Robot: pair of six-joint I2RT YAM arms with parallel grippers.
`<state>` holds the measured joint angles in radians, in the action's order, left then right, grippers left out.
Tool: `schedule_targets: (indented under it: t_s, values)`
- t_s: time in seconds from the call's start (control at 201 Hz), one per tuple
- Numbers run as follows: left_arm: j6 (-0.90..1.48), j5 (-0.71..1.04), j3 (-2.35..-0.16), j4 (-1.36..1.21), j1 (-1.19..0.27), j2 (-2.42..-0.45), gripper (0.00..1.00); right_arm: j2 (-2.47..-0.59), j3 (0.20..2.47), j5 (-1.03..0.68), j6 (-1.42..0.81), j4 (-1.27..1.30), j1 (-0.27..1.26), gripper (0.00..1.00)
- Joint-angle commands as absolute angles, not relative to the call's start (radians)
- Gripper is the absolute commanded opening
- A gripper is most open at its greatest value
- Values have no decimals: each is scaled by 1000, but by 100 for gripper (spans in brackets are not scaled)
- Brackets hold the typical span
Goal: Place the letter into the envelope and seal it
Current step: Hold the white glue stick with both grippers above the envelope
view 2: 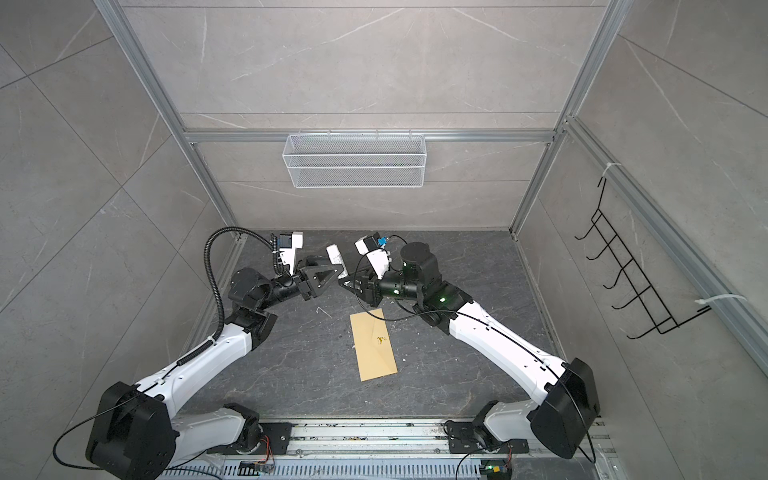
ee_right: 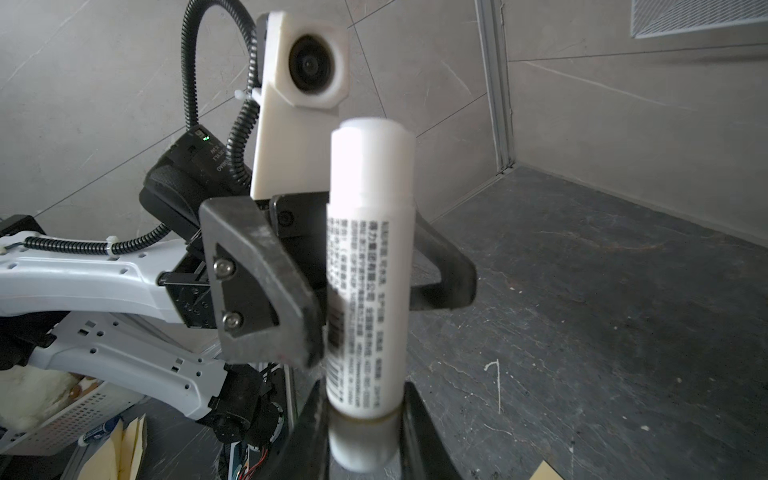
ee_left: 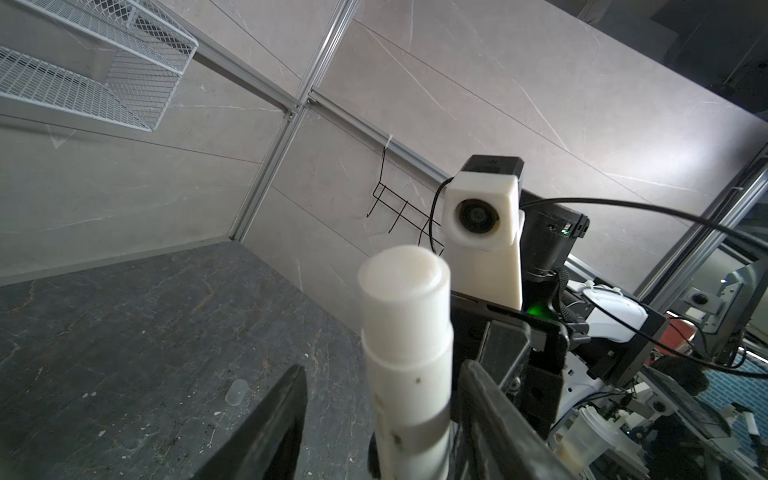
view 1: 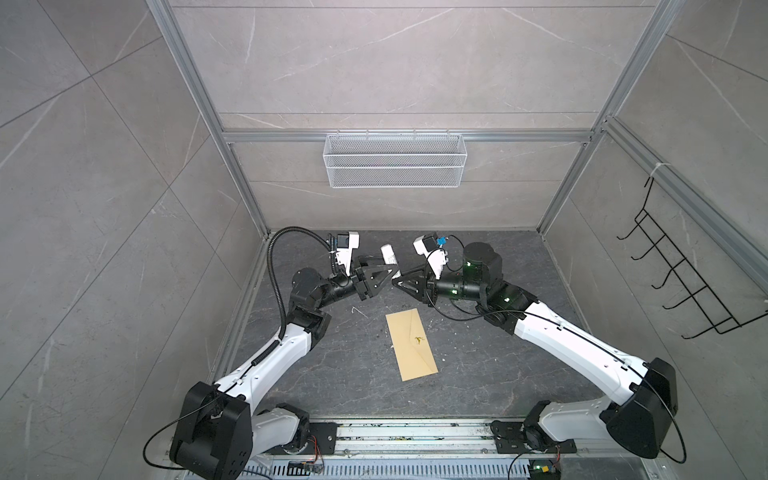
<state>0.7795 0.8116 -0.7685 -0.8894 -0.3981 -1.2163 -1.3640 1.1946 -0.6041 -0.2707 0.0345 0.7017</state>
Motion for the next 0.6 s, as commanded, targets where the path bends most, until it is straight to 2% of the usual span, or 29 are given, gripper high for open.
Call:
schedule_targets:
  t_s: [0.0, 0.11, 0.259, 0.478, 0.593]
  values:
    - [818, 828, -810, -1002, -386, -1214, 57, -1379, 1218, -673, -282, 47, 699, 0]
    - [844, 831, -810, -1031, -379, -1223, 50, -1381, 1218, -674, -281, 43, 699, 0]
    - [844, 838, -811, -1023, -380, -1228, 34, -1384, 1222, -670, -279, 36, 699, 0]
    - [776, 817, -817, -908, -380, -1208, 0, -1393, 1244, -605, -263, -12, 698, 0]
    - [720, 754, -815, -798, -380, -1183, 0, -1391, 1260, -520, -248, -49, 700, 0]
